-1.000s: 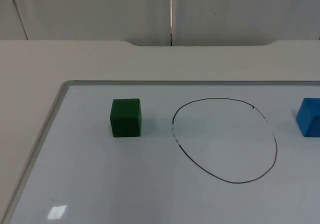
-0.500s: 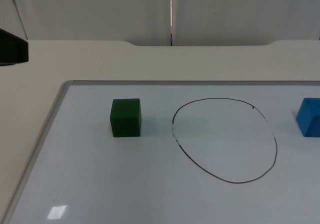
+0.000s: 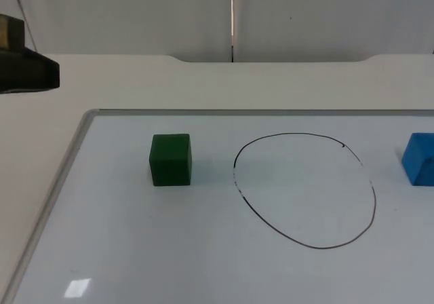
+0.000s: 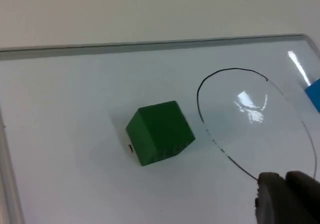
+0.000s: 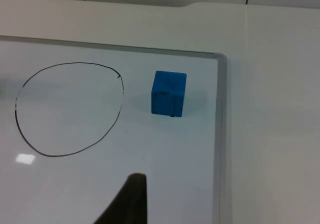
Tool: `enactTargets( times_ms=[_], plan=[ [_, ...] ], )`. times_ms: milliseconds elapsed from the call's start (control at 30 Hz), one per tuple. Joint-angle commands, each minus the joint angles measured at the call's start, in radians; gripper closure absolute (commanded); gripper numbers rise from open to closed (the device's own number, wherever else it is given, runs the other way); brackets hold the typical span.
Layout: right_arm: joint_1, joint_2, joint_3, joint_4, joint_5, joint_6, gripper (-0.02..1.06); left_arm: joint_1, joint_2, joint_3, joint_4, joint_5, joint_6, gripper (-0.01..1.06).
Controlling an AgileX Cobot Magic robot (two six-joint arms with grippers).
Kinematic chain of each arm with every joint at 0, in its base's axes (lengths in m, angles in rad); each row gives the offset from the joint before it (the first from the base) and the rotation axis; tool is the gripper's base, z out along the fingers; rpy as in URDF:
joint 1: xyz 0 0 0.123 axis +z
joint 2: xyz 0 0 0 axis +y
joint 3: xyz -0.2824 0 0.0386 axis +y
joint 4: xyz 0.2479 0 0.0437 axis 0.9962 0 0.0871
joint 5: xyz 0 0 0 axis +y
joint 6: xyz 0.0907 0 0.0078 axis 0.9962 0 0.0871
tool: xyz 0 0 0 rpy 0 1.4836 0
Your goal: Push the two cubes into the marked area.
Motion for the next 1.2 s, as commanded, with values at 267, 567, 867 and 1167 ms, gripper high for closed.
enactTargets(
  times_ms=[267, 567, 867, 1167],
  plan=[
    [-0.004, -0.004, 0.007, -0.006, -0.007, -0.013, -0.01, -0.002, 0.177, -0.005, -0.273, -0.030, 0.248, 1.05],
    [-0.004, -0.004, 0.007, -0.006, -0.007, -0.013, -0.01, -0.021, 0.352, -0.042, -0.366, -0.037, 0.367, 1.05],
    [-0.004, -0.004, 0.007, -0.006, -0.007, -0.013, -0.01, -0.127, 0.525, -0.164, -0.371, -0.193, 0.370, 1.05],
    [-0.004, -0.004, 0.007, -0.006, -0.007, -0.013, -0.01, -0.152, 0.644, -0.243, -0.376, -0.256, 0.370, 1.05]
  ],
)
